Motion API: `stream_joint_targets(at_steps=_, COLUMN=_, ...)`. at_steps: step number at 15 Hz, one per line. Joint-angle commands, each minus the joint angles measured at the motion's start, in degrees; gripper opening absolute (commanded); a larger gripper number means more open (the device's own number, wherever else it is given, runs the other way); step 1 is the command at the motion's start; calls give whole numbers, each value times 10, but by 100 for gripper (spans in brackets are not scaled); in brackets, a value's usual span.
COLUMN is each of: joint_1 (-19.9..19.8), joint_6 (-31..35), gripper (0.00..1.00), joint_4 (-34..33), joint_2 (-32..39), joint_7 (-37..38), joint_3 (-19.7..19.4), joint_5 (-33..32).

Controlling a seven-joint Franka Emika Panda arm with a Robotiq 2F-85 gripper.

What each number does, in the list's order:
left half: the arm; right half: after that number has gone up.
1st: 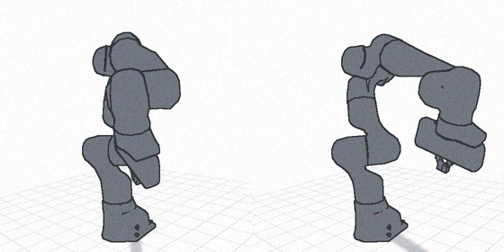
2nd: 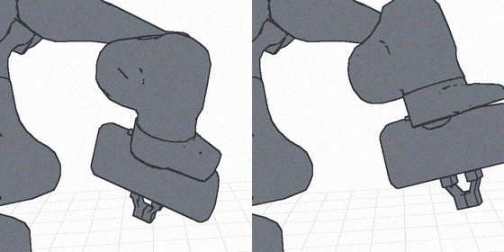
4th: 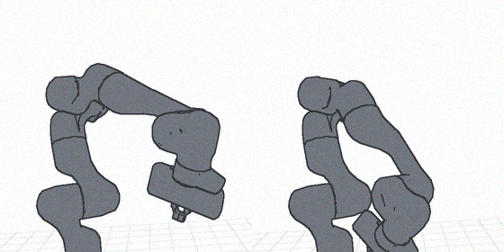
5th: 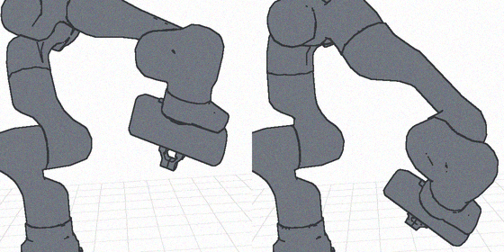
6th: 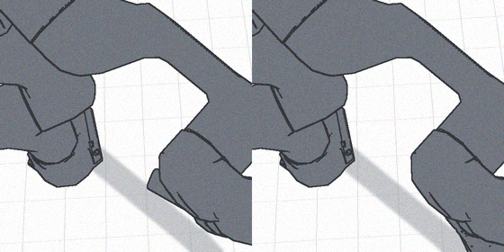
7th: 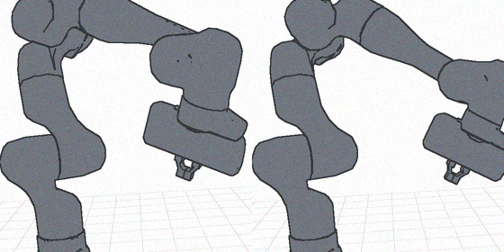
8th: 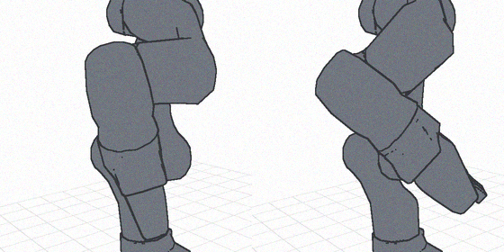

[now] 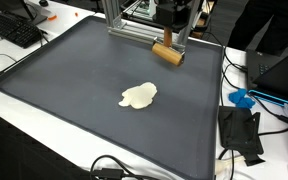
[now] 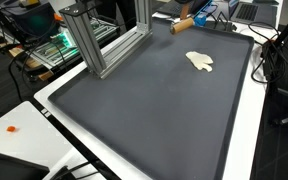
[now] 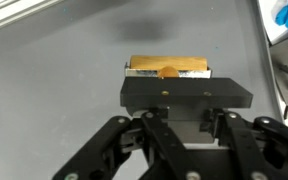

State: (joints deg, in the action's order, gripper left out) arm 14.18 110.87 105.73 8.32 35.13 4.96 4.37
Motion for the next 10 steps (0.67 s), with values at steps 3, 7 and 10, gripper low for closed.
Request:
stream_joint_targets(at_steps=3, joint_1=-18, joint_6=1, gripper=22, joint_4=112, joint_2=-131, joint_7=-58, joint_3=19, joint_5=9)
stream_joint_targets(at_steps=7, joint_1=-27, joint_6=8, gripper=22, joint_4=176, joint_2=-203, joint_7=-107, joint_3=24, joint_5=18)
stream_joint_targets(at_steps=10, joint_1=-32, joint_6=3, gripper=22, joint_4=214, joint_2=-251, joint_7=-143, joint_3=27, joint_5=15)
